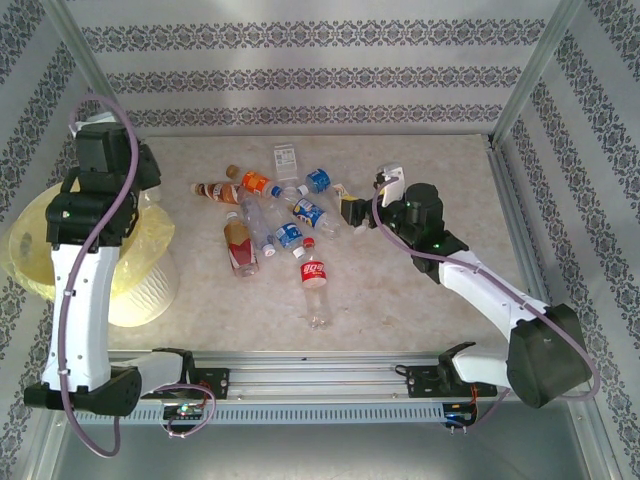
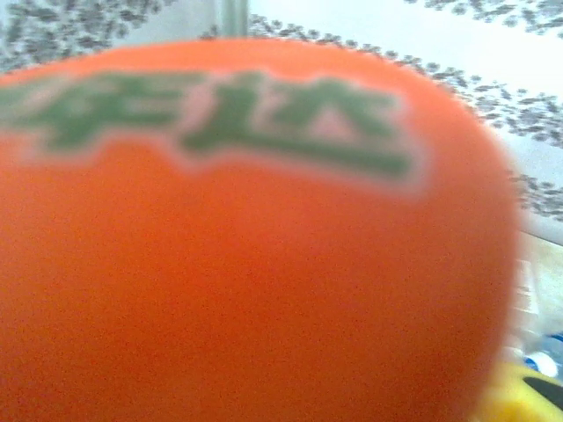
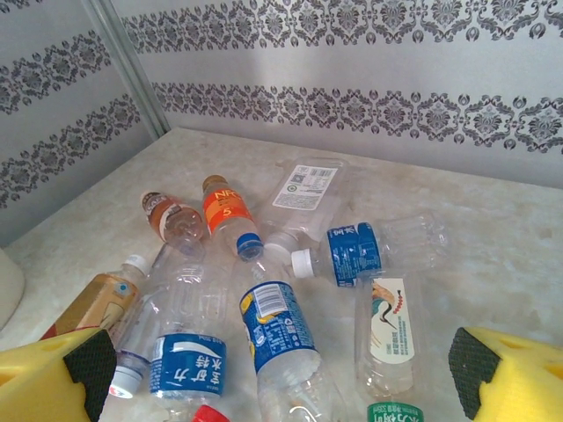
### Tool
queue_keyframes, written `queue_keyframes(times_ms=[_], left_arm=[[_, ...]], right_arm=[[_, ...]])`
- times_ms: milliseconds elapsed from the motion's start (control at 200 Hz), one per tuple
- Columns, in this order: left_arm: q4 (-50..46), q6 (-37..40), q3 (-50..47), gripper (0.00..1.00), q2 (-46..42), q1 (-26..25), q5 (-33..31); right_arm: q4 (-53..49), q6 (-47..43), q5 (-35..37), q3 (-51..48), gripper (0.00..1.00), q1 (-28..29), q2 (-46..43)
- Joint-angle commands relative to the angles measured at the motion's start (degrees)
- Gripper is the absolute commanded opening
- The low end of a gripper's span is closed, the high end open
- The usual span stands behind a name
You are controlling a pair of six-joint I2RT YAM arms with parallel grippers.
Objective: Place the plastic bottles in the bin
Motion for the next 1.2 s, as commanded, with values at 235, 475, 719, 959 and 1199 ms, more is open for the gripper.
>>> queue_keyframes(times_ms=[235, 475, 719, 959, 1199], left_arm=[[4.83, -5.98, -10.94, 0.54, -5.84, 16.02, 2.83], [13.55, -11.14, -18.68, 0.53, -6.49, 24.64, 7.17], [21.62, -16.78, -25.49, 0.56, -6.64, 30.24, 8.23], [25.79, -23.28, -30.65, 0.67, -5.39, 32.10, 5.89], [24.49, -25.51, -28.59, 0.75, -3.14, 32.06, 10.15]], right_arm=[[3.71, 1.21, -2.86, 3.27, 0.98, 0.26, 2.40], [3.44, 1.02, -3.47, 3.46, 0.98, 0.35, 2.31], [3.03, 0.99, -3.95, 3.35, 0.98, 0.40, 2.14], [2.07, 0.76, -3.66, 2.61, 0.98, 0.53, 0.89], [1.34, 0.26, -1.56, 0.83, 0.98, 0.66, -1.45]])
